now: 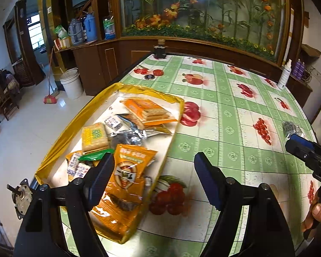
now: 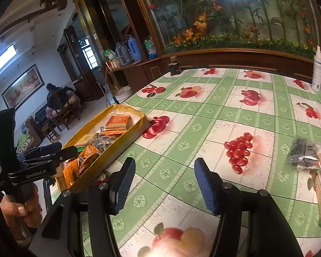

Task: Organize snacks
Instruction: 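Move left tool toward clear plastic bag while right tool moves toward long cracker pack, then close left tool on clear plastic bag while right tool closes on cracker pack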

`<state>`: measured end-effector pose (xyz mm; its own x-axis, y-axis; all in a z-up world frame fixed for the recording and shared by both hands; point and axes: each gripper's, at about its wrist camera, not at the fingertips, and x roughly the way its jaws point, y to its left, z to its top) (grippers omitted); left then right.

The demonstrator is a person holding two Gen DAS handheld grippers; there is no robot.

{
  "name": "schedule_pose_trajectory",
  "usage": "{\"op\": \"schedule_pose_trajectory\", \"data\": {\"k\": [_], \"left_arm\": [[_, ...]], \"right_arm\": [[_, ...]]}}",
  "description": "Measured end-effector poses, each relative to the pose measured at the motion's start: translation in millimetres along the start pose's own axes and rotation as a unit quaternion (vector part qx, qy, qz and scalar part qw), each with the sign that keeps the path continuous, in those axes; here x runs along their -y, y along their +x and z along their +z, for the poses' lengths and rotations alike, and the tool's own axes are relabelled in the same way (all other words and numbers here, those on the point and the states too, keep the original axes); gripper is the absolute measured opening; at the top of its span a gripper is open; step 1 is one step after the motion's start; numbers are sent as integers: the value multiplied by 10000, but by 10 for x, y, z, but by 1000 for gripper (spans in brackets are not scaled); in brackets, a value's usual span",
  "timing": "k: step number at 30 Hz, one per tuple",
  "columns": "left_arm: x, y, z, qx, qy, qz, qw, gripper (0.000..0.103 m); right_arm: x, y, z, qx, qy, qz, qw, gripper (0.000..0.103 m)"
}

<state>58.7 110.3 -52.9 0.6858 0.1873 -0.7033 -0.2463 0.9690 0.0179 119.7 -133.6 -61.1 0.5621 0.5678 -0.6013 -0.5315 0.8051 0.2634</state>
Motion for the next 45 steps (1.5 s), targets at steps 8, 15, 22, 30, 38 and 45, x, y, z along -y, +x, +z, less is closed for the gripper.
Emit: {"op": "schedule_pose_trajectory", "data": {"k": [8, 15, 22, 30, 38, 45], "left_arm": [[260, 7, -14, -87, 191, -147, 9997, 77], [515, 21, -64, -185, 381, -332, 9986, 77], [836, 12, -114, -295, 636, -644, 9955, 77], [1248, 24, -97, -464, 895, -1051, 9893, 77], [1975, 184, 221, -725, 1131, -1676, 9767, 77], [2825, 452, 553, -944, 1388, -2072, 9638, 77]], "right_arm": [[388, -399, -147, 193, 272, -429, 9985, 61], [762, -729, -321, 248, 474, -878, 9947, 64], [1109, -936, -438, 237, 698, -1276, 9891, 68], [1424, -956, -495, 123, 729, -1674, 9831, 69], [1804, -752, -451, -194, 789, -2103, 9742, 73], [2072, -581, -532, -467, 982, -2139, 9708, 73]]}}
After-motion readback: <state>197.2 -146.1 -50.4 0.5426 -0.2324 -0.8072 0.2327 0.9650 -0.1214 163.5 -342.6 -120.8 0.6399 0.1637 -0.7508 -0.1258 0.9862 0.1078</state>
